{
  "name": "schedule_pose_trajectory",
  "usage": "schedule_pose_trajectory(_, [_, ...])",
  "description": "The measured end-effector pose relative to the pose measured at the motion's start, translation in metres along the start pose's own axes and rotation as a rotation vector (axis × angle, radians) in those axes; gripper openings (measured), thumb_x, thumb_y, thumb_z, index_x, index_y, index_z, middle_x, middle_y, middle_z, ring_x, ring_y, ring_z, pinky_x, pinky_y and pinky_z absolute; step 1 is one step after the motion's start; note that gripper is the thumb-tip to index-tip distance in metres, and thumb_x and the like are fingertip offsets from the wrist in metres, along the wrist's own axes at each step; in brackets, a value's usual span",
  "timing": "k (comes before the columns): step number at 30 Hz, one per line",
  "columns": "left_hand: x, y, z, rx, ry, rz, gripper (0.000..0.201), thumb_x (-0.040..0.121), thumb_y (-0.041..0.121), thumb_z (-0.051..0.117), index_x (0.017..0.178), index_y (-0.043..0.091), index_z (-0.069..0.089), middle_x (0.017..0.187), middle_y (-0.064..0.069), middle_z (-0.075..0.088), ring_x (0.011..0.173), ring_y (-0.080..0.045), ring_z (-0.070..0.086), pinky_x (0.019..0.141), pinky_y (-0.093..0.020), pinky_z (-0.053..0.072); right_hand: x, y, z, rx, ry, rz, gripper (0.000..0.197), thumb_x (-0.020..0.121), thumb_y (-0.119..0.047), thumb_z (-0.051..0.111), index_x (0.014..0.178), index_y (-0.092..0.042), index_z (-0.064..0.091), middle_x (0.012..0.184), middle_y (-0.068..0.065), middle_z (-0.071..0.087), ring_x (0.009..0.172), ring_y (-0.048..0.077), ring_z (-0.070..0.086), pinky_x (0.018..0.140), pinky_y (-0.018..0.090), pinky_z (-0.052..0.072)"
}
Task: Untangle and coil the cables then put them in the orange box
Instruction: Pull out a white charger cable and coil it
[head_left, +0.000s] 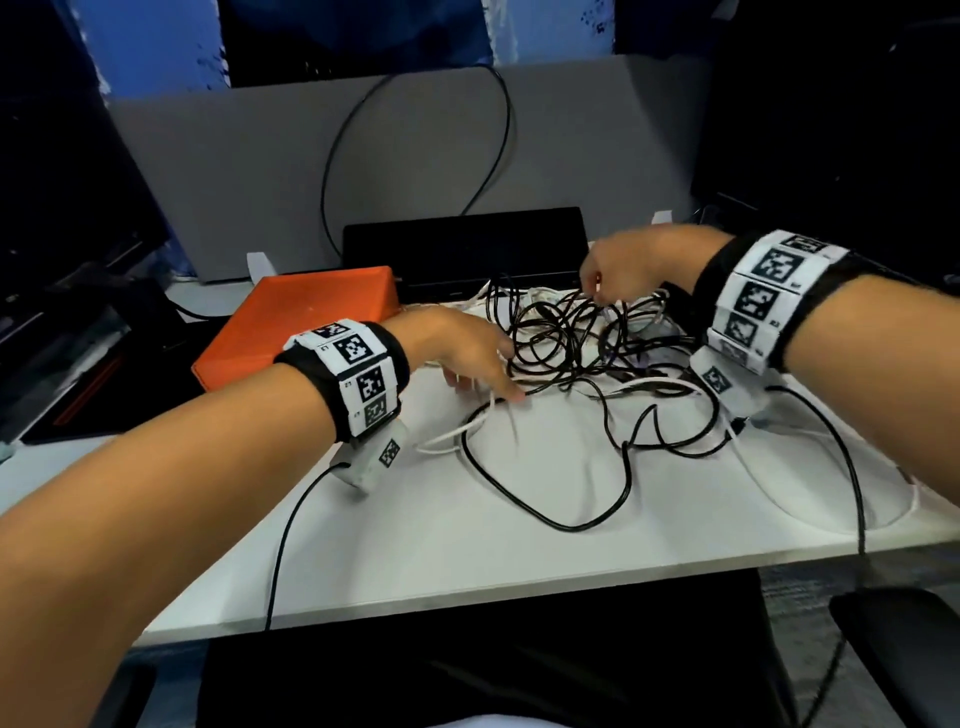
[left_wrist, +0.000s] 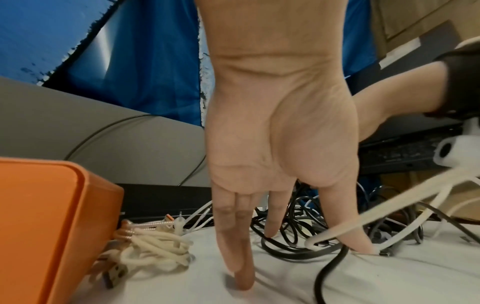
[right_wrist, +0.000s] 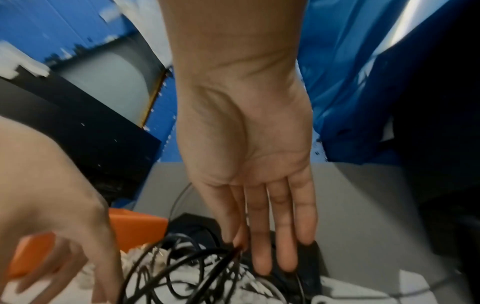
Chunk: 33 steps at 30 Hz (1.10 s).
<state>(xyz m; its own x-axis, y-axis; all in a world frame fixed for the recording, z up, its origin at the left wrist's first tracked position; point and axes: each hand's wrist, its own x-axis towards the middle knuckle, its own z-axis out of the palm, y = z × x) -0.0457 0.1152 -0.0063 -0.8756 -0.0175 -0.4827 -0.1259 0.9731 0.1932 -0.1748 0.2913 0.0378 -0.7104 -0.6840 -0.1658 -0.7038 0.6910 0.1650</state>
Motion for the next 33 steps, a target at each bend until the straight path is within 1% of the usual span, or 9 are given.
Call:
schedule_pose_trajectory(4, [-0.001, 0.004, -0.001, 0.039, 0.036, 0.042, 0.078, 0.091, 0.044, 0.074, 0.154, 0.018, 0.039, 0.084, 0.01, 0.056, 0.074, -0.012, 0.061, 0.074, -0.028, 0.053, 0.015, 0.011, 0.022, 0.198, -0.122, 0.075, 0.027, 0.091, -0.011, 0.07, 0.118, -0.014, 0.065, 0.093, 0.004, 0.073, 0.083, 0.026, 0.074, 0.077, 0.037, 0.061])
schedule_pose_trajectory(8, [0.005, -0.005, 0.003, 0.173, 0.121, 0.087, 0.061, 0.089, 0.028, 0.077, 0.144, 0.022, 0.053, 0.104, 0.008, 0.061, 0.069, -0.004, 0.054, 0.074, -0.027, 0.048, 0.012, 0.015, 0.04, 0.443, -0.223, 0.148, 0.016, 0.1, -0.007, 0.056, 0.112, 0.002, 0.063, 0.087, 0.014, 0.077, 0.072, 0.031, 0.075, 0.064, 0.039, 0.063])
schedule_pose_trajectory(11, [0.009, -0.006, 0.006, 0.144, 0.16, 0.129, 0.055, 0.088, 0.015, 0.074, 0.14, 0.021, 0.057, 0.124, 0.001, 0.065, 0.08, -0.009, 0.06, 0.073, -0.025, 0.049, 0.018, 0.026, 0.038, 0.695, 0.023, 0.195, 0.019, 0.101, 0.0, 0.046, 0.109, 0.009, 0.061, 0.069, 0.014, 0.072, 0.045, 0.025, 0.066, 0.039, 0.027, 0.051])
schedule_pose_trajectory(13, [0.009, -0.003, 0.008, 0.112, 0.172, 0.155, 0.057, 0.089, 0.017, 0.073, 0.143, 0.021, 0.055, 0.129, 0.003, 0.064, 0.101, -0.016, 0.062, 0.086, -0.027, 0.05, 0.017, 0.035, 0.025, 0.883, 0.301, 0.248, 0.022, 0.102, 0.0, 0.041, 0.114, 0.013, 0.055, 0.072, 0.019, 0.07, 0.036, 0.02, 0.063, 0.033, 0.024, 0.047])
schedule_pose_trajectory(15, [0.008, 0.001, 0.008, 0.062, 0.177, 0.153, 0.058, 0.092, 0.029, 0.073, 0.146, 0.024, 0.052, 0.134, 0.007, 0.062, 0.109, -0.016, 0.06, 0.095, -0.028, 0.049, 0.014, 0.042, 0.009, 1.015, 0.358, 0.264, 0.027, 0.102, -0.001, 0.037, 0.121, 0.011, 0.052, 0.083, 0.025, 0.071, 0.038, 0.02, 0.065, 0.037, 0.026, 0.049])
schedule_pose_trajectory(20, [0.008, 0.008, 0.007, -0.001, 0.144, 0.125, 0.069, 0.092, 0.045, 0.072, 0.151, 0.022, 0.045, 0.149, 0.003, 0.053, 0.13, -0.019, 0.053, 0.111, -0.033, 0.042, -0.009, 0.044, -0.014, 0.952, -0.278, 0.122, 0.053, 0.104, -0.041, 0.032, 0.113, -0.005, 0.071, 0.105, 0.017, 0.078, 0.084, 0.033, 0.072, 0.072, 0.033, 0.05])
schedule_pose_trajectory(25, [0.01, 0.011, 0.008, 0.039, 0.115, 0.101, 0.087, 0.089, 0.051, 0.073, 0.16, 0.026, 0.029, 0.162, 0.004, 0.036, 0.146, -0.021, 0.036, 0.11, -0.028, 0.032, 0.005, 0.045, 0.02, 0.582, -0.193, 0.254, 0.039, 0.099, -0.02, 0.041, 0.103, -0.003, 0.075, 0.1, 0.012, 0.078, 0.078, 0.027, 0.071, 0.071, 0.031, 0.051])
schedule_pose_trajectory(29, [0.014, 0.015, 0.007, 0.075, 0.109, 0.111, 0.088, 0.089, 0.047, 0.074, 0.16, 0.024, 0.028, 0.164, 0.003, 0.033, 0.148, -0.02, 0.034, 0.115, -0.029, 0.03, 0.024, 0.041, 0.048, 0.41, -0.091, 0.141, 0.043, 0.091, 0.0, 0.045, 0.116, -0.024, 0.07, 0.111, 0.005, 0.072, 0.085, 0.026, 0.074, 0.071, 0.037, 0.062])
schedule_pose_trajectory(33, [0.016, 0.015, 0.008, 0.073, 0.106, 0.123, 0.086, 0.09, 0.043, 0.075, 0.161, 0.025, 0.028, 0.164, 0.005, 0.034, 0.148, -0.018, 0.034, 0.111, -0.024, 0.029, 0.034, 0.028, 0.058, 0.369, -0.135, 0.108, 0.044, 0.091, -0.015, 0.071, 0.134, -0.017, 0.059, 0.091, 0.006, 0.072, 0.073, 0.028, 0.07, 0.059, 0.034, 0.056])
